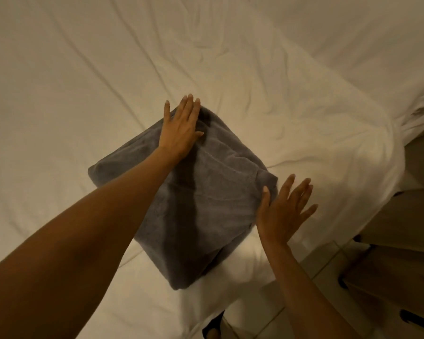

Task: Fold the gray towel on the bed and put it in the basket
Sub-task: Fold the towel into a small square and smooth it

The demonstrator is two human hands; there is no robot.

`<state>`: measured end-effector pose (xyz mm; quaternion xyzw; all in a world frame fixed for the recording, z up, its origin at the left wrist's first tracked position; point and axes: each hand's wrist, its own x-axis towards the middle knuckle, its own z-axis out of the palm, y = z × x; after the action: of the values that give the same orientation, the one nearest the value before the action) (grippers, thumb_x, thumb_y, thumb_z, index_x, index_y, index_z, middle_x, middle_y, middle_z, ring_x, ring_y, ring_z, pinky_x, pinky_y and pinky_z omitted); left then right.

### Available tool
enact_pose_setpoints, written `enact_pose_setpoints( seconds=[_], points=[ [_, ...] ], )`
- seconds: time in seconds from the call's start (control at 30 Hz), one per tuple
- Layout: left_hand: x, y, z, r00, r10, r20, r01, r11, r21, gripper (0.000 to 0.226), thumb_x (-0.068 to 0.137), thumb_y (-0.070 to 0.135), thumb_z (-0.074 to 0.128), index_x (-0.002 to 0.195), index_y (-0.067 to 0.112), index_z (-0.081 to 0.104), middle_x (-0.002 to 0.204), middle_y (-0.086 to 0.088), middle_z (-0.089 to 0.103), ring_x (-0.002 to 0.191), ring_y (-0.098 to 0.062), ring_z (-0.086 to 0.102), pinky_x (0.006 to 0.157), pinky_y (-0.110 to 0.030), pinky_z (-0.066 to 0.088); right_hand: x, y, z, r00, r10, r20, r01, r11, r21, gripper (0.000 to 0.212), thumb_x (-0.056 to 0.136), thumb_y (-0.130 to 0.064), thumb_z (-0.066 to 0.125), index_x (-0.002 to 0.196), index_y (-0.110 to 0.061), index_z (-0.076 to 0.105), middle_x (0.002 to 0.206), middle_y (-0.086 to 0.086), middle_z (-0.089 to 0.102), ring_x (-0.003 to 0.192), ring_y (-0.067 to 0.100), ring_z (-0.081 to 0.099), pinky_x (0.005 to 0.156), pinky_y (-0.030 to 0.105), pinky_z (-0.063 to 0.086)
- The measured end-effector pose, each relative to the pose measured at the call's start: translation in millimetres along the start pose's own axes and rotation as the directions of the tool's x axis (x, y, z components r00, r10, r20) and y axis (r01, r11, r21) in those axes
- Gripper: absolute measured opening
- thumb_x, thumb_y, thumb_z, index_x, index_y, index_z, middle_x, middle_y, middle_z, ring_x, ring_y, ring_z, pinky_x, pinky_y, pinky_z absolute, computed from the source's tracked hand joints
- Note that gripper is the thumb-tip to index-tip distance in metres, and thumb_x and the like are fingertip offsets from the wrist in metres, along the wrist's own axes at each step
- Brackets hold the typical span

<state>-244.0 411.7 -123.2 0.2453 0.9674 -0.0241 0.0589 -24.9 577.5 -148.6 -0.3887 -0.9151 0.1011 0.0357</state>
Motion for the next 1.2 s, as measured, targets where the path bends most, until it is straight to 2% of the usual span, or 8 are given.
enact_pose_setpoints(
  seconds=[0.13, 0.23, 0.37, 0.47, 0.7, 0.87, 1.0, 1.2],
  points=[
    [-19, -2, 19, 0.997, -0.072, 0.024, 0.074, 0.985, -0.155, 0.067, 0.099, 0.048, 0.023, 0.151, 0.011, 0.002, 0.16, -0.01, -0.003, 0.147, -0.022, -0.005, 0.116, -0.046, -0.009, 2, -25, -11, 0.983, -0.175, -0.059, 0.179, 0.981, 0.077, 0.055, 0.097, -0.04, 0.036, 0.148, -0.021, 0.023, 0.157, 0.012, 0.01, 0.145, 0.027, 0.005, 0.113, 0.053, -0.001],
    [-26, -7, 31, 0.998, -0.006, 0.068, 0.017, 0.986, -0.168, 0.059, 0.101, 0.042, 0.022, 0.151, 0.014, 0.009, 0.16, -0.008, -0.001, 0.147, -0.021, -0.003, 0.117, -0.047, -0.008, 2, -42, -3, 0.924, -0.381, -0.025, 0.382, 0.923, 0.041, 0.046, 0.099, -0.036, 0.031, 0.143, -0.023, 0.035, 0.157, 0.011, 0.012, 0.145, 0.026, 0.006, 0.114, 0.05, -0.004],
    [-10, -18, 33, 0.999, 0.011, 0.035, -0.005, 0.984, -0.178, 0.048, 0.102, 0.034, 0.026, 0.148, 0.019, 0.025, 0.16, -0.01, 0.006, 0.147, -0.025, 0.002, 0.116, -0.05, -0.006, 25, -37, 11, 0.97, -0.24, -0.046, 0.242, 0.97, 0.035, 0.04, 0.099, -0.033, 0.034, 0.131, -0.019, 0.053, 0.155, 0.014, 0.019, 0.144, 0.03, 0.011, 0.114, 0.055, -0.001],
    [10, -22, 27, 0.999, 0.044, 0.029, -0.039, 0.988, -0.146, 0.044, 0.101, 0.03, 0.034, 0.144, 0.023, 0.033, 0.159, -0.011, 0.007, 0.147, -0.027, 0.002, 0.116, -0.054, -0.002, 40, -27, 12, 0.967, -0.236, -0.096, 0.243, 0.968, 0.065, 0.032, 0.098, -0.03, 0.041, 0.114, -0.017, 0.066, 0.153, 0.015, 0.024, 0.144, 0.031, 0.013, 0.114, 0.056, 0.001],
    [47, -15, 19, 0.994, 0.057, 0.097, -0.046, 0.993, -0.112, 0.027, 0.089, 0.02, 0.059, 0.116, 0.018, 0.06, 0.158, -0.013, 0.008, 0.147, -0.027, 0.0, 0.116, -0.054, -0.002, 47, -14, 12, 0.982, -0.18, 0.065, 0.179, 0.984, 0.021, 0.031, 0.091, -0.041, 0.05, 0.098, -0.017, 0.068, 0.155, 0.017, 0.018, 0.145, 0.031, 0.003, 0.112, 0.056, -0.005],
    [59, -15, 11, 0.999, -0.007, -0.034, 0.003, 0.992, -0.124, 0.017, 0.088, 0.018, 0.061, 0.104, 0.014, 0.065, 0.155, -0.009, 0.023, 0.147, -0.025, 0.009, 0.116, -0.054, -0.003, 50, -9, 9, 0.989, -0.112, 0.101, 0.111, 0.994, 0.009, 0.03, 0.092, -0.039, 0.049, 0.087, -0.016, 0.067, 0.155, 0.015, 0.018, 0.145, 0.028, 0.001, 0.113, 0.056, -0.005],
    [75, -12, 1, 0.981, -0.097, -0.167, 0.072, 0.987, -0.146, 0.02, 0.084, 0.015, 0.062, 0.103, 0.009, 0.067, 0.15, -0.01, 0.031, 0.144, -0.026, 0.018, 0.115, -0.055, -0.001, 61, -5, 13, 0.996, -0.093, -0.001, 0.093, 0.995, -0.029, 0.031, 0.092, -0.035, 0.05, 0.089, -0.011, 0.068, 0.152, 0.01, 0.028, 0.144, 0.026, 0.01, 0.113, 0.054, -0.004],
    [70, 5, 13, 0.991, -0.125, -0.057, 0.116, 0.984, -0.137, 0.036, 0.093, 0.025, 0.051, 0.125, 0.008, 0.052, 0.154, -0.014, 0.023, 0.145, -0.028, 0.014, 0.116, -0.055, 0.001, 66, -14, 22, 0.999, 0.015, 0.049, -0.012, 0.998, -0.06, 0.034, 0.094, -0.032, 0.046, 0.104, -0.006, 0.066, 0.15, 0.015, 0.031, 0.143, 0.029, 0.014, 0.114, 0.056, 0.001]
  ],
)
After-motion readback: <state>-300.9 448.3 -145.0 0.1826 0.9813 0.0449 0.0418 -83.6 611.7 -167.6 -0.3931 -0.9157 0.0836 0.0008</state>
